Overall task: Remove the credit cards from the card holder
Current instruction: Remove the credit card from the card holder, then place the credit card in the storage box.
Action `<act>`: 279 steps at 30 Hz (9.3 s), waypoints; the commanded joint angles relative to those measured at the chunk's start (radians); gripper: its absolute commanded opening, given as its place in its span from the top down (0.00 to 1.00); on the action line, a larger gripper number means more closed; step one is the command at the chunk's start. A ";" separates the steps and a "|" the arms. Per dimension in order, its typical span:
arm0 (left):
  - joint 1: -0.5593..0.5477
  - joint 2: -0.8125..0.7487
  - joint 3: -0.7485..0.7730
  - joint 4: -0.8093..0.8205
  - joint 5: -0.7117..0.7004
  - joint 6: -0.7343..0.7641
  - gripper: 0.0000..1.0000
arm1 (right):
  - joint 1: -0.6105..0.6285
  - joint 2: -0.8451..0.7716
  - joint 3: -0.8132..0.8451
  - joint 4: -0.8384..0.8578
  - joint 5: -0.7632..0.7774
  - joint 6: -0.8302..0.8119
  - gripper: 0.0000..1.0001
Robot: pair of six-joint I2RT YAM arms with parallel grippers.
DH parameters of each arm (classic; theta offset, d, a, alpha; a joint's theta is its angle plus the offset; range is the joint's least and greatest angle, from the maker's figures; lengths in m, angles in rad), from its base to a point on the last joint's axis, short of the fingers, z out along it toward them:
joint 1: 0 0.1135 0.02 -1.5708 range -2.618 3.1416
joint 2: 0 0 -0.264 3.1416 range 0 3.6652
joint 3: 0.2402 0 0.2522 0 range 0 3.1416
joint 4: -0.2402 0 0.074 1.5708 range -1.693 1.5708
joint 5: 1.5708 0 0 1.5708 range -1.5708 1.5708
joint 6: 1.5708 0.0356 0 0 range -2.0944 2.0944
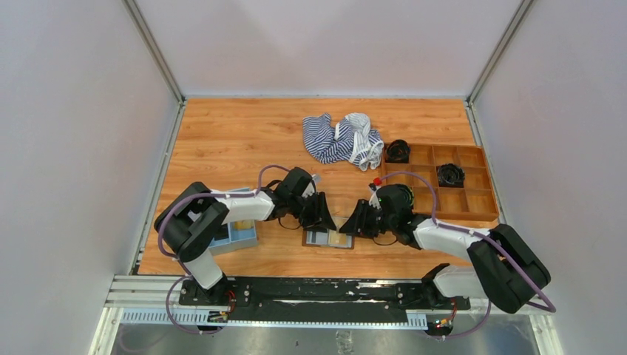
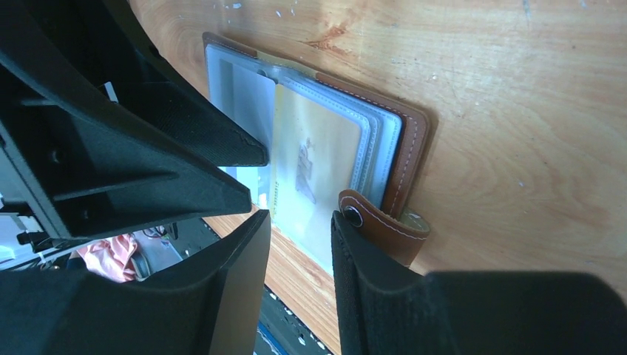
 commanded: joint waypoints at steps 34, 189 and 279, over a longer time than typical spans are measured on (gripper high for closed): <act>-0.010 0.051 0.013 0.010 0.027 0.014 0.66 | 0.016 -0.066 -0.031 -0.047 0.049 -0.020 0.61; -0.001 -0.098 -0.068 0.025 -0.006 -0.010 1.00 | 0.071 0.048 -0.032 0.036 0.090 0.017 0.64; 0.619 -0.687 0.133 -0.935 -0.298 0.438 1.00 | 0.070 0.146 -0.006 0.040 0.090 0.022 0.68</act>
